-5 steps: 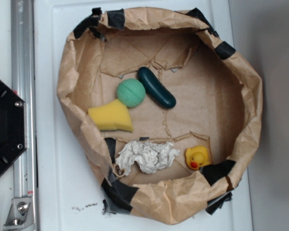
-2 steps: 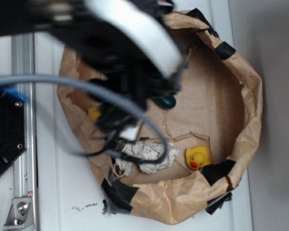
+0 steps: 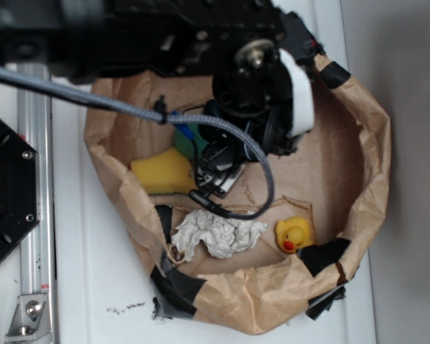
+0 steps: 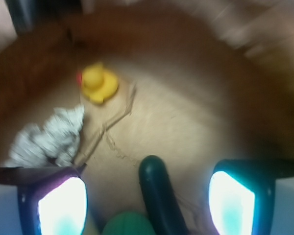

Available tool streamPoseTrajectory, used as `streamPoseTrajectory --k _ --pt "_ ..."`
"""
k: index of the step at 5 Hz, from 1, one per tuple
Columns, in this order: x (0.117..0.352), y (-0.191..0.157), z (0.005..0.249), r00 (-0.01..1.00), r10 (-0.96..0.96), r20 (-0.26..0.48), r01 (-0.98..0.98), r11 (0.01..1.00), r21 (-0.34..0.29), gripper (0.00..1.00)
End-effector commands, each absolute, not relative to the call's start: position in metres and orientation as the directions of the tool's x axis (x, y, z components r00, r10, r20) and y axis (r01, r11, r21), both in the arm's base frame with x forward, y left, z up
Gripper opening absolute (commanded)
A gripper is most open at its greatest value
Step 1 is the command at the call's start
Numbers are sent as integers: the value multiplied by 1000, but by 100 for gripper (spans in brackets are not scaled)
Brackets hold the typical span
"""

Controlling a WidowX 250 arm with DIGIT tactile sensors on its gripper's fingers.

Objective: Grab the plastic pickle.

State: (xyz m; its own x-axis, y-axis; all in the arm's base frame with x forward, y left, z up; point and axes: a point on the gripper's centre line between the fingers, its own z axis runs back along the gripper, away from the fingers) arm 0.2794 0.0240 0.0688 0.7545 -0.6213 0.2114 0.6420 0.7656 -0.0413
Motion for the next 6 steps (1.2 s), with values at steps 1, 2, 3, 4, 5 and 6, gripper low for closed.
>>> streamPoseTrajectory --k 1,2,3,4,5,6 --pt "268 37 24 765 -622 167 636 771 -45 100" --pt "277 39 11 771 -619 151 631 773 -58 100" --pt "277 45 7 853 -518 67 520 854 -17 0" --pt "269 49 31 911 -411 36 408 910 80 0" --pt "260 41 60 967 -179 182 127 956 264 0" --pt "246 32 101 913 72 402 -153 973 173 0"
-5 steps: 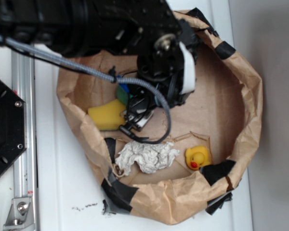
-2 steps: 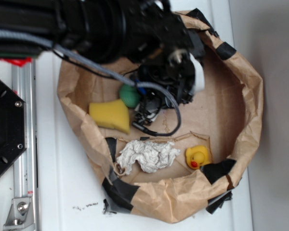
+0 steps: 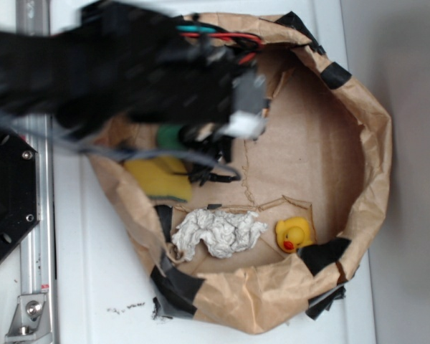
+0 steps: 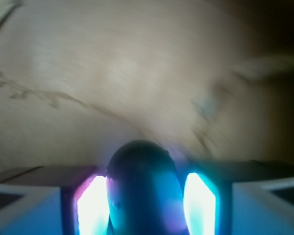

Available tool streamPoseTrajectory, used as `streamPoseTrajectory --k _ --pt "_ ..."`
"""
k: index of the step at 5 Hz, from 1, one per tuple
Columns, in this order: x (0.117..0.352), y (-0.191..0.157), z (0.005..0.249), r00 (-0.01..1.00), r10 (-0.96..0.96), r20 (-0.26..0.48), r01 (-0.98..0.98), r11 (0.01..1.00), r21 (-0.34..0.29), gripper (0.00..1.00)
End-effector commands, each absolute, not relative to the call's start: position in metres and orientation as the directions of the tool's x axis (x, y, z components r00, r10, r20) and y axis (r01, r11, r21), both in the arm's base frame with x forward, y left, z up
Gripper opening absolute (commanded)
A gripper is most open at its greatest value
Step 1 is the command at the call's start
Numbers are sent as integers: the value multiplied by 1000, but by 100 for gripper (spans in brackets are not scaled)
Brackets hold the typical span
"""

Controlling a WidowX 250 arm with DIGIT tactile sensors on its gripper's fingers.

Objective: Grab the plastic pickle.

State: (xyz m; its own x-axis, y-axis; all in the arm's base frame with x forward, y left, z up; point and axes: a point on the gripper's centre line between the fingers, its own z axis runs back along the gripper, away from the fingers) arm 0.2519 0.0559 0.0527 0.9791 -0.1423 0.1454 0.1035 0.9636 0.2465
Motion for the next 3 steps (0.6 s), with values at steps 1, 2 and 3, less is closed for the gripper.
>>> streamPoseTrajectory --k 1,2,3 --pt "252 24 149 847 306 435 -342 940 6 0" --pt "260 19 158 861 336 382 -347 937 -42 0" --pt "265 15 157 886 331 325 -328 942 -67 0"
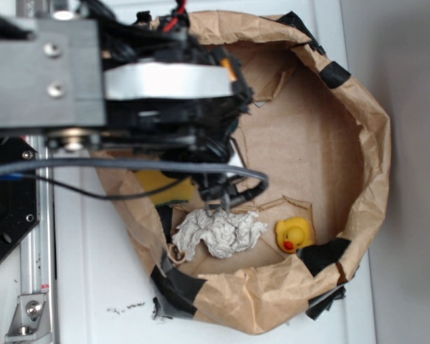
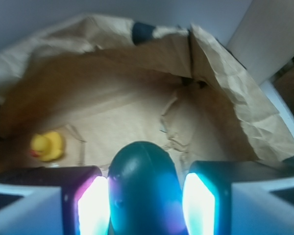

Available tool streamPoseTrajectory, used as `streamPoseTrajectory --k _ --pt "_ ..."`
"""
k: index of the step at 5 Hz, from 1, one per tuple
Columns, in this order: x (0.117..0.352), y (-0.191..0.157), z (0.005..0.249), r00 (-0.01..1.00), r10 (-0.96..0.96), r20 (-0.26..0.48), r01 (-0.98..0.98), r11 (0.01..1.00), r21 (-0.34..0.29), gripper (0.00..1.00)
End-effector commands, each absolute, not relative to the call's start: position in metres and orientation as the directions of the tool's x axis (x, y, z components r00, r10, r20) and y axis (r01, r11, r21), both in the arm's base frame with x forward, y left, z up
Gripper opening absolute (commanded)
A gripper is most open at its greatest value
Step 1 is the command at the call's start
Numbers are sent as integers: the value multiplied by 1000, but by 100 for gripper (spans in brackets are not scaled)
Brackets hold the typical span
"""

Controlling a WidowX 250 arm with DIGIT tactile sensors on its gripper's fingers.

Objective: Grab the plastic pickle.

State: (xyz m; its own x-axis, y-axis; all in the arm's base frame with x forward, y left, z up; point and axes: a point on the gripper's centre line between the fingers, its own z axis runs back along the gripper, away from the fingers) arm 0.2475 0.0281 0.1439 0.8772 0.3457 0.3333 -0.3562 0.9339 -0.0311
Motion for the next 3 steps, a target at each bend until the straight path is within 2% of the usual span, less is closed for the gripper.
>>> streamPoseTrajectory --k 1,2,3 --pt "272 3 160 904 308 296 -308 950 -49 0" --pt "275 -4 166 904 318 284 -310 948 -76 0" --pt "275 -3 164 899 339 278 -340 939 -47 0"
